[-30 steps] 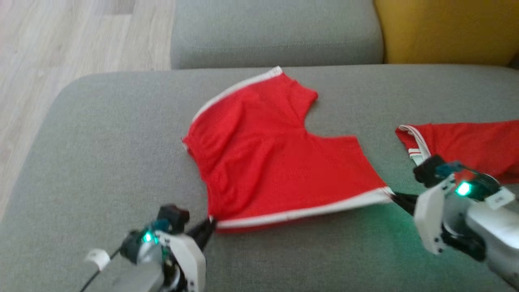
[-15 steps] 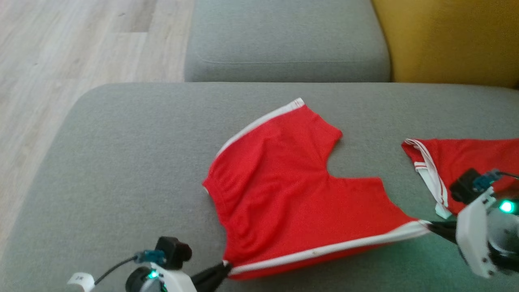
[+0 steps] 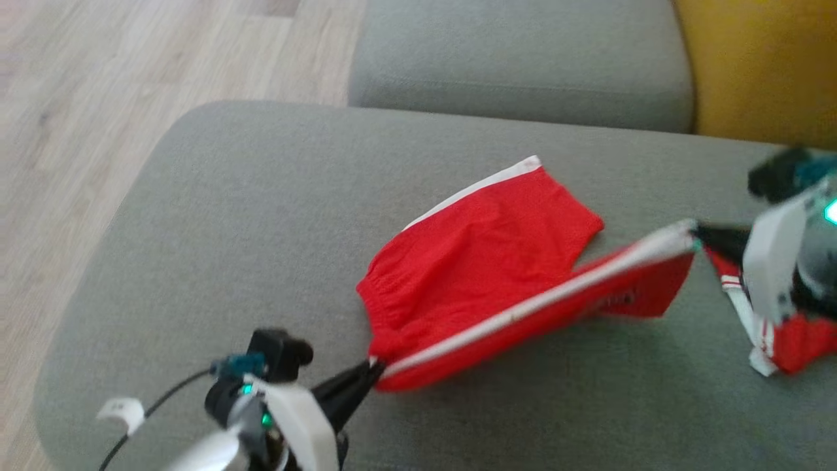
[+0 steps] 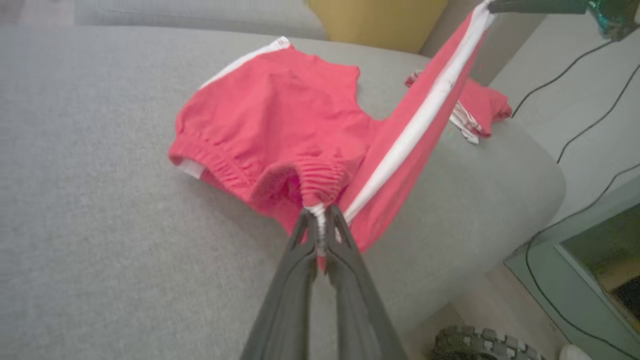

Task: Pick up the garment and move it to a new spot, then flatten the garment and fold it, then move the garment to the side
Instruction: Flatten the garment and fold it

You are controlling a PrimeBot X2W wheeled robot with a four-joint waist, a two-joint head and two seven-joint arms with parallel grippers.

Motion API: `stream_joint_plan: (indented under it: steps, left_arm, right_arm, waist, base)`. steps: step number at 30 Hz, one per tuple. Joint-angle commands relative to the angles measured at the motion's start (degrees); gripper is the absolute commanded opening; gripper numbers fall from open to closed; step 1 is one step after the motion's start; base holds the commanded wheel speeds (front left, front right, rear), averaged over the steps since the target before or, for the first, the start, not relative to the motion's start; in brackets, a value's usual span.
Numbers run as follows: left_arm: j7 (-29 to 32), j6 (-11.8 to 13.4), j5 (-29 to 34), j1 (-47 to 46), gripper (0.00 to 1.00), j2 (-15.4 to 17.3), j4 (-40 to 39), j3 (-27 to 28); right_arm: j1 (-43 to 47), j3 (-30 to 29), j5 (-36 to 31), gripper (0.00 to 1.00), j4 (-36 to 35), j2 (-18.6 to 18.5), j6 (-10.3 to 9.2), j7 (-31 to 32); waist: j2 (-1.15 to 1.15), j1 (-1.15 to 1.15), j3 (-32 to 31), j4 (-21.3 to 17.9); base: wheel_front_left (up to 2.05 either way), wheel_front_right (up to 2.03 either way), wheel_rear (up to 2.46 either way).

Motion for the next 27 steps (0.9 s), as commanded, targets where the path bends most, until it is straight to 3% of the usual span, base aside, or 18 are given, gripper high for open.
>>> stream_joint_plan:
  steps: [1, 13, 27]
  left_arm:
    - [-0.3, 0.1, 0.5, -4.9, 0.00, 0.3, -1.1, 3.3]
    - [-1.8, -2.2, 0.7, -20.3, 0.00, -9.5, 11.0, 5.1]
    - [-6.9, -4.5, 1.6, -33.2, 0.00, -18.8, 29.9, 4.5]
  right_arm:
    - [-2.5, -2.3, -0.5, 0.00, 0.8, -0.3, -0.05, 0.1]
    - [-16.6, -3.3, -8.3, 0.00, 13.6, 7.1, -0.05, 2.7]
    - [-28.7, 3.6, -11.8, 0.00, 22.0, 9.6, -0.05, 0.1]
  waist:
    - [0.00, 0.00, 1.8, 1.5]
    - [0.00, 0.00, 11.6, 8.2]
    - [0.00, 0.00, 20.8, 11.9]
  base:
    - [0.00, 0.00, 0.00]
    - [0.00, 0.00, 0.00]
    - [0.00, 0.00, 0.00]
